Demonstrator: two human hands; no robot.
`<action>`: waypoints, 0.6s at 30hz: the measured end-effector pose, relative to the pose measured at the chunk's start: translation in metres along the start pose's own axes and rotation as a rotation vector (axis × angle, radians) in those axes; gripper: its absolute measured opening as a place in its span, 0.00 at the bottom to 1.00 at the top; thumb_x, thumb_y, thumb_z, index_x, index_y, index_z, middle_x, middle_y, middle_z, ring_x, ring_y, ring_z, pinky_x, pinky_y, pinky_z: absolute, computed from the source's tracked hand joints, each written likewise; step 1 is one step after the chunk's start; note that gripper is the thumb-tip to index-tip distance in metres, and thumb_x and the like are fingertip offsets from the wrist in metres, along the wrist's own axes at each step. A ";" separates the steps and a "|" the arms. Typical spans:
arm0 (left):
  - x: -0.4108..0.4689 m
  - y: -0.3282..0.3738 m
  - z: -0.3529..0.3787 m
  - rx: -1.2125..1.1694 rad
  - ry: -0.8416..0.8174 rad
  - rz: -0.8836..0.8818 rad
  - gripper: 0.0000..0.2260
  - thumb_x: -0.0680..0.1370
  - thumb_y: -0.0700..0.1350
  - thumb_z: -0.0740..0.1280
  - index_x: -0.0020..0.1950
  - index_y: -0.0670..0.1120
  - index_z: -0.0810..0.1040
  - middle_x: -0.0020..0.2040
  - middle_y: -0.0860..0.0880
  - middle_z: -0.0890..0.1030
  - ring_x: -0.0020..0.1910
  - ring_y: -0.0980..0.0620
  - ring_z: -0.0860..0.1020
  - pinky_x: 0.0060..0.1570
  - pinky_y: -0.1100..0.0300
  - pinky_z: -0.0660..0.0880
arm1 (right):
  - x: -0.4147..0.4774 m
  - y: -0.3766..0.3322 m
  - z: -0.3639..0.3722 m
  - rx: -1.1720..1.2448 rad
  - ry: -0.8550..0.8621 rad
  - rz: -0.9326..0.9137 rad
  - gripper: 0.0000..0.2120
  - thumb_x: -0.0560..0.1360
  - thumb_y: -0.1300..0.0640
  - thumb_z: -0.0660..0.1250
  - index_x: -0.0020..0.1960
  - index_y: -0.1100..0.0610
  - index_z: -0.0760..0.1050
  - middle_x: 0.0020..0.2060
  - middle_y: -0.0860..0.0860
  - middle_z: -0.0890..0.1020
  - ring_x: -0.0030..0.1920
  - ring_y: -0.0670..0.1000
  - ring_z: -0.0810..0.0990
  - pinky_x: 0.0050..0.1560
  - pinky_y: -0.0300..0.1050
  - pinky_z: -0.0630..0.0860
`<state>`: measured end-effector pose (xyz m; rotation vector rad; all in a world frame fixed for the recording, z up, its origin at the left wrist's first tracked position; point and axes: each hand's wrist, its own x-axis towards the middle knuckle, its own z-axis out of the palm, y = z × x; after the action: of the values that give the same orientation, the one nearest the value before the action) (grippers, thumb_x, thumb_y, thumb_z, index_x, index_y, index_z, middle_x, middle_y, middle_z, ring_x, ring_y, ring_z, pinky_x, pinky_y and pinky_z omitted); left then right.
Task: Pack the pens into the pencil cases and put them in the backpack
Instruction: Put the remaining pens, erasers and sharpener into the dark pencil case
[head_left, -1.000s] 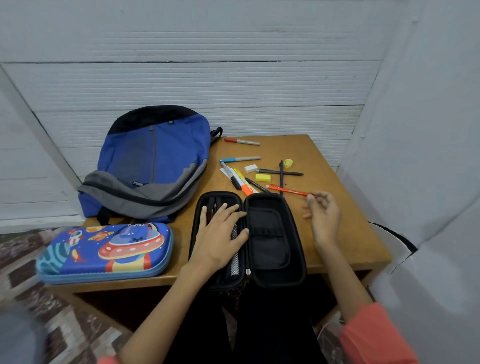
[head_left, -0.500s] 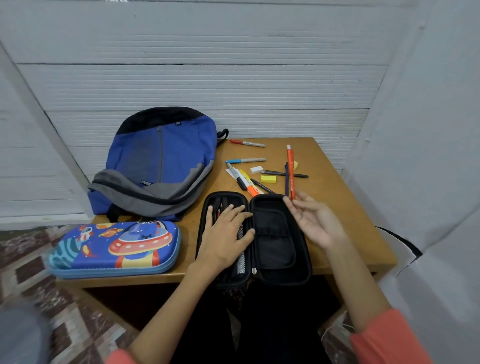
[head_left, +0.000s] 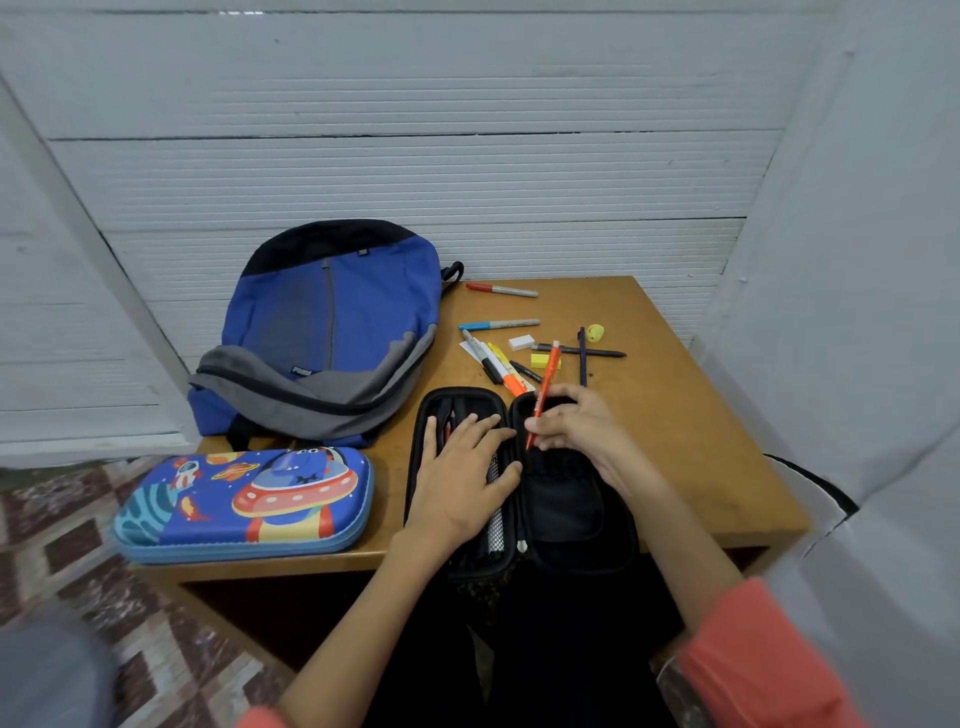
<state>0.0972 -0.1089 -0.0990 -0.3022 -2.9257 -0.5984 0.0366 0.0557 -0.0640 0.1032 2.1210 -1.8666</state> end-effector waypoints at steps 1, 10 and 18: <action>0.000 0.000 0.000 0.003 0.000 0.000 0.21 0.82 0.58 0.55 0.74 0.57 0.65 0.77 0.57 0.61 0.78 0.57 0.51 0.74 0.48 0.32 | 0.002 -0.002 0.001 -0.034 0.005 0.013 0.30 0.70 0.70 0.72 0.69 0.61 0.66 0.43 0.59 0.83 0.36 0.51 0.83 0.41 0.42 0.81; 0.000 -0.001 0.001 0.013 0.006 0.001 0.21 0.82 0.58 0.55 0.74 0.57 0.64 0.77 0.57 0.61 0.78 0.58 0.52 0.75 0.48 0.33 | 0.010 -0.014 -0.003 -0.264 -0.197 0.000 0.54 0.67 0.74 0.73 0.78 0.46 0.45 0.35 0.58 0.83 0.37 0.55 0.84 0.45 0.52 0.83; 0.001 0.000 0.002 0.019 0.004 -0.002 0.21 0.81 0.58 0.55 0.74 0.57 0.64 0.77 0.57 0.61 0.78 0.58 0.51 0.75 0.49 0.32 | 0.027 -0.006 -0.002 -0.288 -0.051 -0.051 0.19 0.79 0.60 0.65 0.68 0.55 0.68 0.39 0.60 0.80 0.30 0.53 0.81 0.34 0.46 0.82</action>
<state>0.0962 -0.1085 -0.1004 -0.2951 -2.9263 -0.5712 0.0093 0.0530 -0.0656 -0.0629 2.3492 -1.5514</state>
